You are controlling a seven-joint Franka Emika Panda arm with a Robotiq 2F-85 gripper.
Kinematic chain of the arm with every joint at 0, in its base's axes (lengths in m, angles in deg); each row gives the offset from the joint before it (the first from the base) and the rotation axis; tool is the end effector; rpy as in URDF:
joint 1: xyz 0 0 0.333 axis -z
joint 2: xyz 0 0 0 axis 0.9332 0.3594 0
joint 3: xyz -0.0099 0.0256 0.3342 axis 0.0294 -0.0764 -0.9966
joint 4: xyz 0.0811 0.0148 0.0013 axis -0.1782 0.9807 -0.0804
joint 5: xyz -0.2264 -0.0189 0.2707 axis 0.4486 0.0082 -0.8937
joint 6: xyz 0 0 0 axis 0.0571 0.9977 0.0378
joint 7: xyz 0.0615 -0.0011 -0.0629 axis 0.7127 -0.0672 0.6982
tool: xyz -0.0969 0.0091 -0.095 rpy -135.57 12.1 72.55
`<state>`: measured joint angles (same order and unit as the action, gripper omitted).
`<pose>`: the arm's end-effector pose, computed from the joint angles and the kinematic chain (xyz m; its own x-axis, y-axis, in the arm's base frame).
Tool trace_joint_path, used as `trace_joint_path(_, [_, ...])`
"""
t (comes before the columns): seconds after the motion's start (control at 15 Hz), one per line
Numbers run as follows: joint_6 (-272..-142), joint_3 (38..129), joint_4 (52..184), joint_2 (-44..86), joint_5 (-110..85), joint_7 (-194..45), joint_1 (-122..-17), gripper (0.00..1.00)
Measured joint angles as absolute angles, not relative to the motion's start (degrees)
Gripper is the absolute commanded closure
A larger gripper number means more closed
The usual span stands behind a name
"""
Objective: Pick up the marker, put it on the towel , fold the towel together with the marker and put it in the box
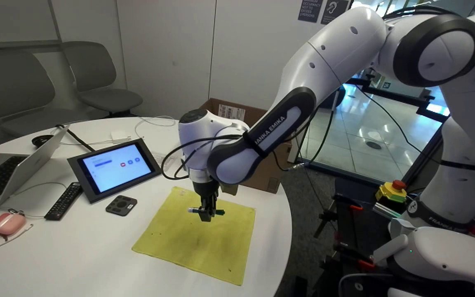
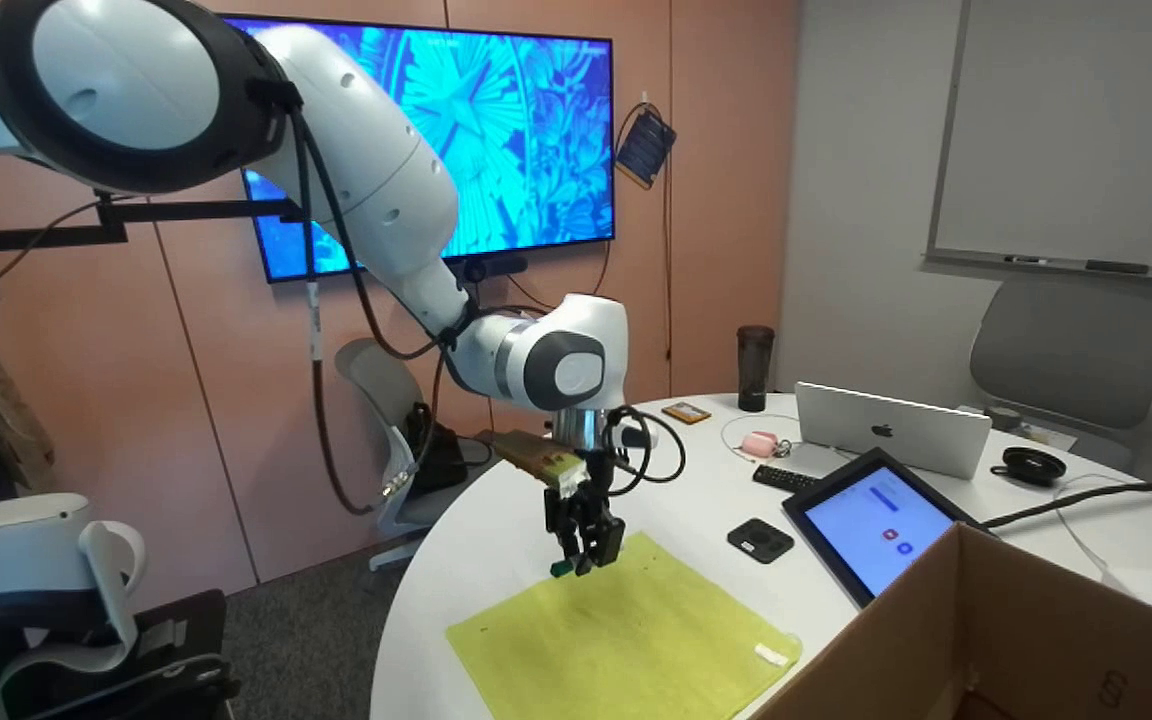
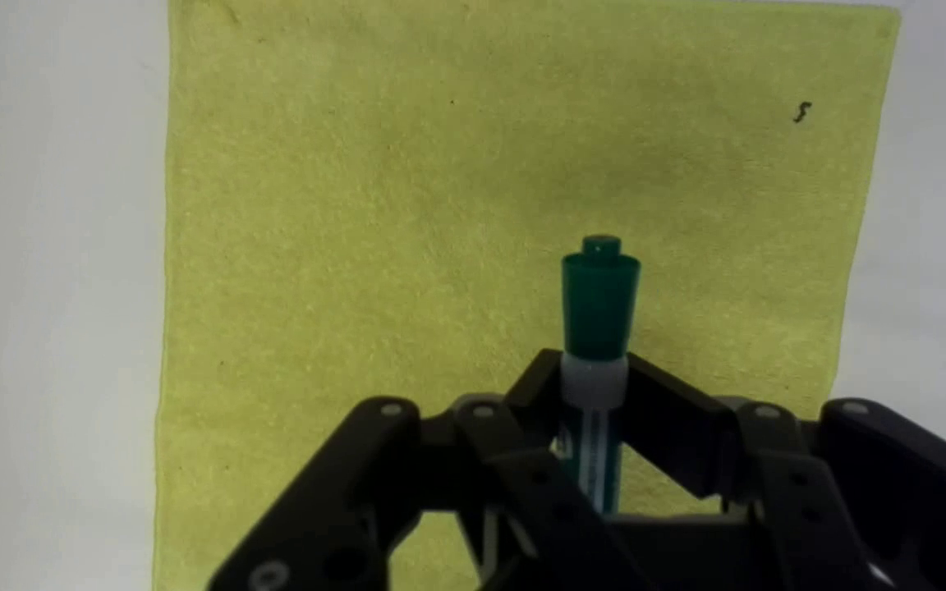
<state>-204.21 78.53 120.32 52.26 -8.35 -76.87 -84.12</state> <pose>0.6168 0.1700 0.1265 0.9576 0.2282 -0.1757 0.2457 -0.9657 0.0846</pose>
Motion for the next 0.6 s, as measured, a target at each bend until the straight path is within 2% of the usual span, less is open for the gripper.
trace_joint_path(0.33, [-218.59, 80.4, 126.84, 53.71, -8.36, -83.2, -83.56, 0.87])
trace_joint_path(0.6, [-224.53, 82.51, 127.6, 55.89, -8.36, -87.16, -84.19, 0.87])
